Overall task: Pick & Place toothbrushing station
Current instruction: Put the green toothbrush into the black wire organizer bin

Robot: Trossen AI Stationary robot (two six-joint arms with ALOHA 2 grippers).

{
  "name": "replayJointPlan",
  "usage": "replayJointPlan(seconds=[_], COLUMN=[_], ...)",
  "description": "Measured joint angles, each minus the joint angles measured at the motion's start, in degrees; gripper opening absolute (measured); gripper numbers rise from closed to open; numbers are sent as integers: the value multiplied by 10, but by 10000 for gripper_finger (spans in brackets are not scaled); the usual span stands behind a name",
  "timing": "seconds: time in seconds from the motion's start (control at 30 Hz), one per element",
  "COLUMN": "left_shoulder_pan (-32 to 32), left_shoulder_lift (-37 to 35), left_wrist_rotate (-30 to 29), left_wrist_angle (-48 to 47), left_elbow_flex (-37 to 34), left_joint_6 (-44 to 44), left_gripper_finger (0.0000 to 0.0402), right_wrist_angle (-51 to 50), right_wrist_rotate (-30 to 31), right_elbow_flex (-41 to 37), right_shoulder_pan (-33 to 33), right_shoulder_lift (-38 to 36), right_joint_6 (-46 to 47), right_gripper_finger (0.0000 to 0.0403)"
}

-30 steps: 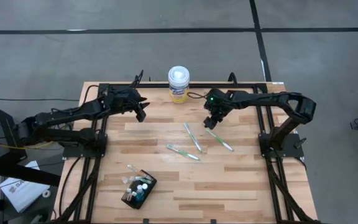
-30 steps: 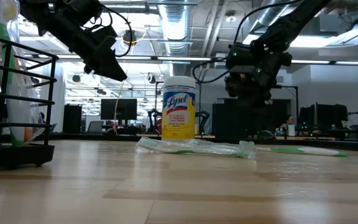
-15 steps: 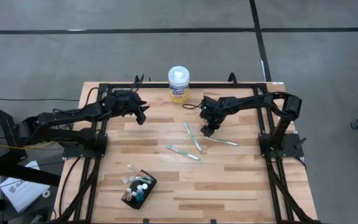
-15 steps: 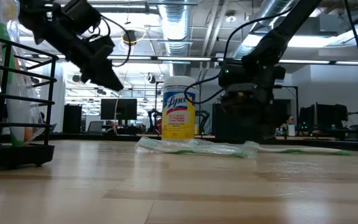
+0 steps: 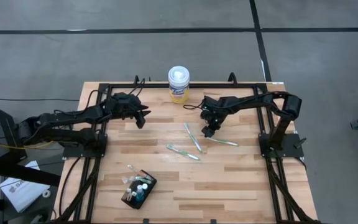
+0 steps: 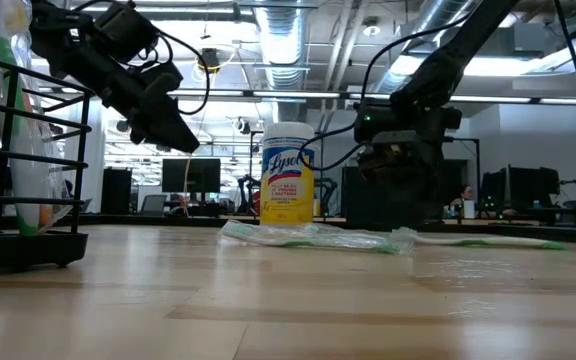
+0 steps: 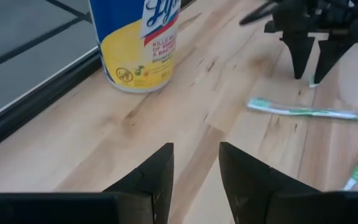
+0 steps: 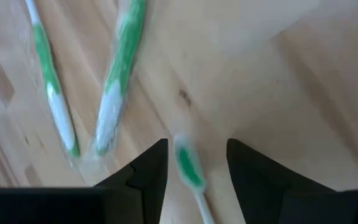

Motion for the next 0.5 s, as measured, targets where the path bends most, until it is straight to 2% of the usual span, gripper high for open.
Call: replayJointPlan(seconds=[0.27,0.5], left_shoulder_pan=[0,0], left_shoulder_lift=[0,0], left_wrist_rotate=[0,-2], left_wrist_angle=[9,14], left_elbow_flex=[0,0], left_joint_6=[-5,-15], left_gripper_finger=[123,123], right_wrist_angle=[-9,-25], right_wrist_rotate=[-21,-16], right_elbow_flex=[0,-3], right_shoulder_pan=[6,10], right_shoulder_lift=[-1,-2], right_joint_6=[-33,-66], right_gripper_finger=[175,137])
